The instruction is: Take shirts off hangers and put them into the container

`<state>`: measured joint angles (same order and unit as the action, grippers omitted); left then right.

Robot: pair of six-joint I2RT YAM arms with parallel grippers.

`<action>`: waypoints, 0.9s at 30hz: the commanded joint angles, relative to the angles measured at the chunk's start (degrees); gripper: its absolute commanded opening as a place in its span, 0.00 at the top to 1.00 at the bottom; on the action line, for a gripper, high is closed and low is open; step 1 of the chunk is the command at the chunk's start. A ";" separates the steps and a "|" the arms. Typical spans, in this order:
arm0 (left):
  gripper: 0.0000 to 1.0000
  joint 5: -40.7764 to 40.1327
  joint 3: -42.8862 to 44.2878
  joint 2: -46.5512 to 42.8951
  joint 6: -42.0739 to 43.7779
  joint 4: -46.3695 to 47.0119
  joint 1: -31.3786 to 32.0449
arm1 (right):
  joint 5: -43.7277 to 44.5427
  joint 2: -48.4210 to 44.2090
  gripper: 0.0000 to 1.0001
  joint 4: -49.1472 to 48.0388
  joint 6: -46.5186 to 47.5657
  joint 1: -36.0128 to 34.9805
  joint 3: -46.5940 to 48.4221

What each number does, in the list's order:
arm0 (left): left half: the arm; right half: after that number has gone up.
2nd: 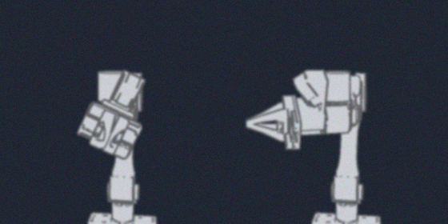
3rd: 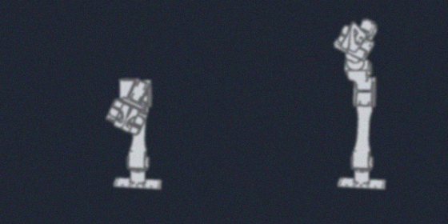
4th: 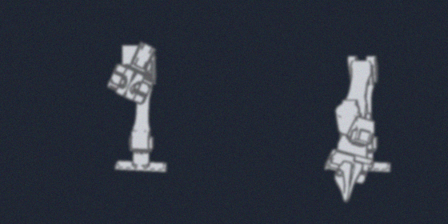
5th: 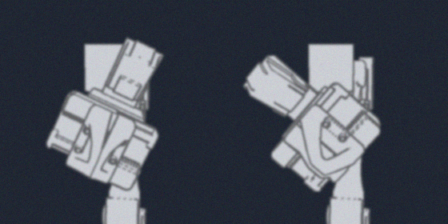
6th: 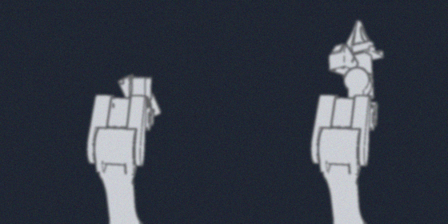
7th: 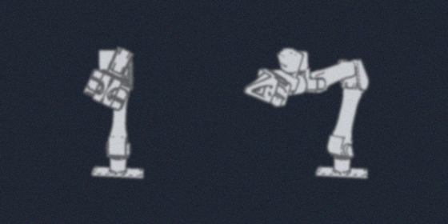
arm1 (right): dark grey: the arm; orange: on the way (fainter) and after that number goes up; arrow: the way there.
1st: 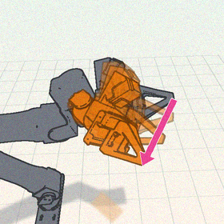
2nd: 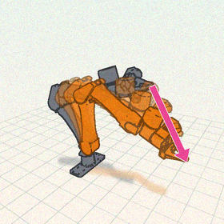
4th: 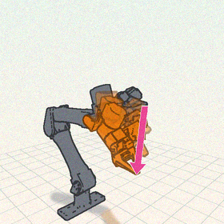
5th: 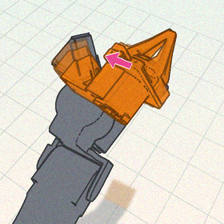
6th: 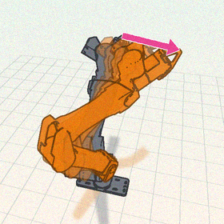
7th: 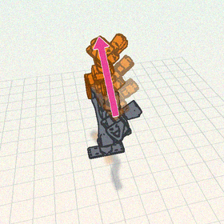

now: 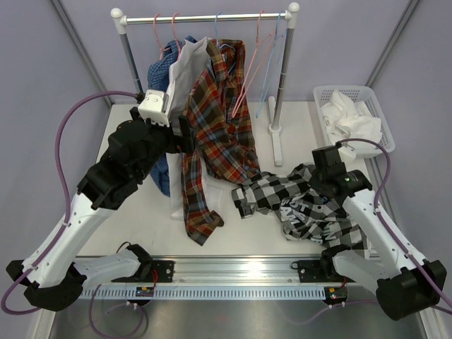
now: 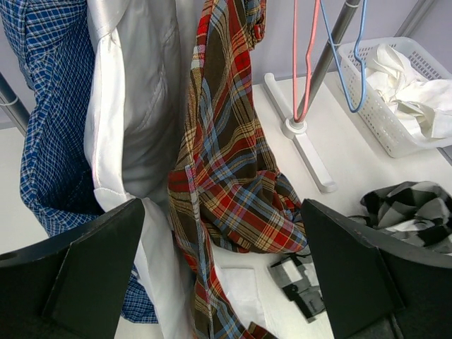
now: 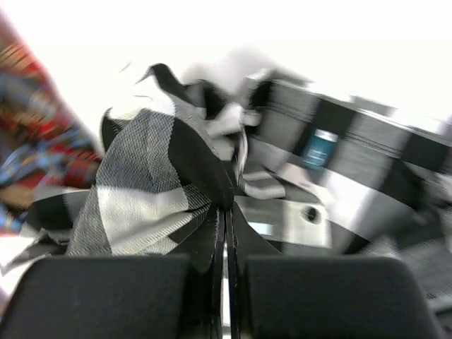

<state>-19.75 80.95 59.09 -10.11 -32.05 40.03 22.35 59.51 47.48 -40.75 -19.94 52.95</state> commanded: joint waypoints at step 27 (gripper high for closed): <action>0.01 2.35 -4.74 -8.55 -2.64 3.40 -0.30 | -11.95 8.77 0.01 1.50 -13.31 14.76 -11.29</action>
<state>-17.96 76.71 51.79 -12.12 -31.79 40.03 13.47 63.79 53.28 -52.47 -5.72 42.41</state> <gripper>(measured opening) 0.988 0.993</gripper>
